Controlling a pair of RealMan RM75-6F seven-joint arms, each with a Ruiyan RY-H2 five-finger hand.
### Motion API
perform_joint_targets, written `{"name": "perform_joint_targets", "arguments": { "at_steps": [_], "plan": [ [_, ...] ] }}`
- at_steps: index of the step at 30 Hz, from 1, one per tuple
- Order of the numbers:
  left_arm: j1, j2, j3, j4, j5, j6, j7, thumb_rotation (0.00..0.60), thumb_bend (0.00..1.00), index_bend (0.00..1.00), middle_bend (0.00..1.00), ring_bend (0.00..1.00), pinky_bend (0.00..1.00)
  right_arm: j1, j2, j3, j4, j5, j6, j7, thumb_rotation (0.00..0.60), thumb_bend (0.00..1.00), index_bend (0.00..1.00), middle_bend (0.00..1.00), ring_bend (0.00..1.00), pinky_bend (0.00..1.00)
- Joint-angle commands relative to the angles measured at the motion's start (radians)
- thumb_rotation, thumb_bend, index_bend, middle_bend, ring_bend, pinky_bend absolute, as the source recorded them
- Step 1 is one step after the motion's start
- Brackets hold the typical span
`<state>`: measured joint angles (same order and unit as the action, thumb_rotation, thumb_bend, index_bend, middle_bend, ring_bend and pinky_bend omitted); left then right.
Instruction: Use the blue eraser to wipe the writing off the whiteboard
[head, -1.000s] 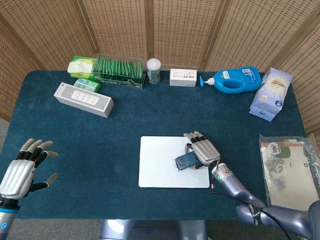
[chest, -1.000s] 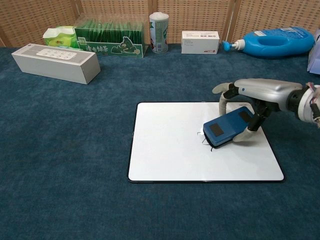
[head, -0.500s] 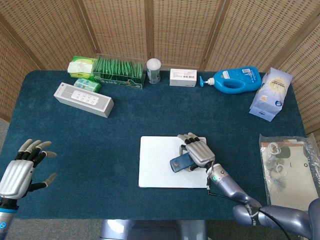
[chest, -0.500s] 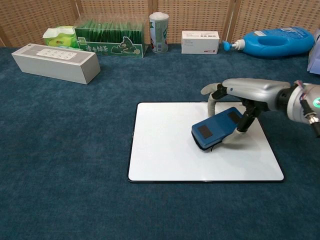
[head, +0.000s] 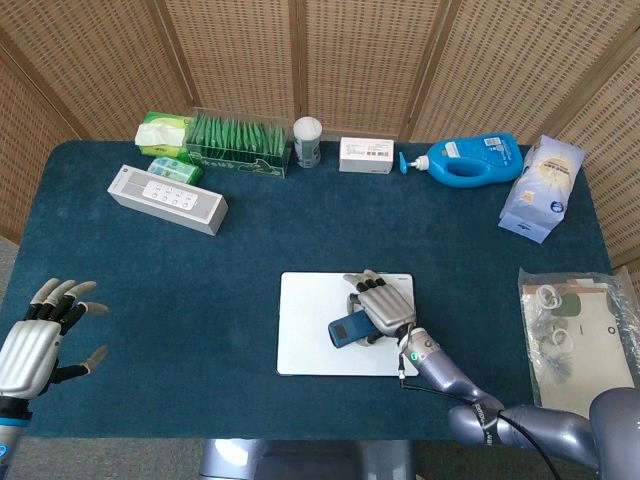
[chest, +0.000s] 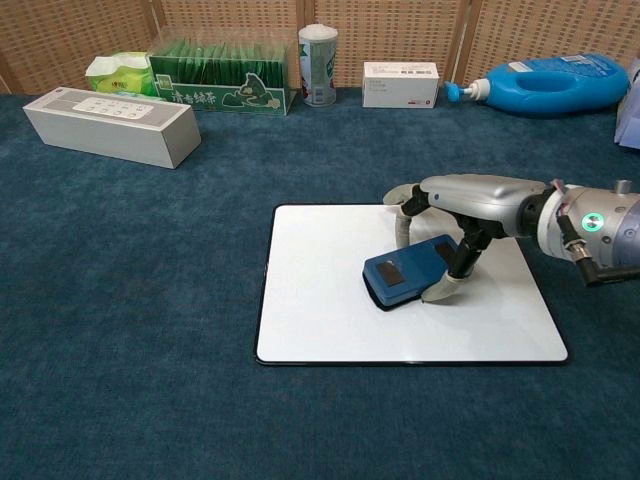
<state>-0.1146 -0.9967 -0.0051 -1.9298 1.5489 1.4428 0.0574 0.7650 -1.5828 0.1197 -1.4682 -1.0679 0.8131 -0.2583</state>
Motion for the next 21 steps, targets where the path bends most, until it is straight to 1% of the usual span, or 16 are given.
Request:
{"name": "perform_joint_targets", "arguments": {
  "at_steps": [1,6,13,21],
  "plan": [
    [-0.003,-0.002,0.000,-0.005,0.003,-0.003,0.006,0.600,0.33,0.35,0.18,0.12,0.00,-0.010,0.014,-0.007,-0.006,0.001,0.008,0.003,0.600,0.13,0.65,0.08,0.00,0.00],
    [-0.005,-0.003,-0.001,-0.013,0.008,-0.004,0.015,0.600,0.33,0.35,0.18,0.12,0.00,-0.030,0.041,-0.014,-0.015,0.001,0.023,0.013,0.600,0.13,0.66,0.08,0.00,0.00],
    [-0.005,-0.006,0.003,-0.022,0.016,-0.004,0.027,0.600,0.33,0.35,0.18,0.12,0.00,-0.067,0.102,-0.024,-0.036,-0.005,0.054,0.032,0.600,0.13,0.66,0.08,0.00,0.00],
    [0.000,-0.003,0.005,-0.019,0.020,0.006,0.022,0.600,0.33,0.35,0.17,0.12,0.00,-0.056,0.067,-0.029,-0.029,-0.011,0.034,0.024,0.600,0.13,0.65,0.08,0.00,0.00]
  ]
}}
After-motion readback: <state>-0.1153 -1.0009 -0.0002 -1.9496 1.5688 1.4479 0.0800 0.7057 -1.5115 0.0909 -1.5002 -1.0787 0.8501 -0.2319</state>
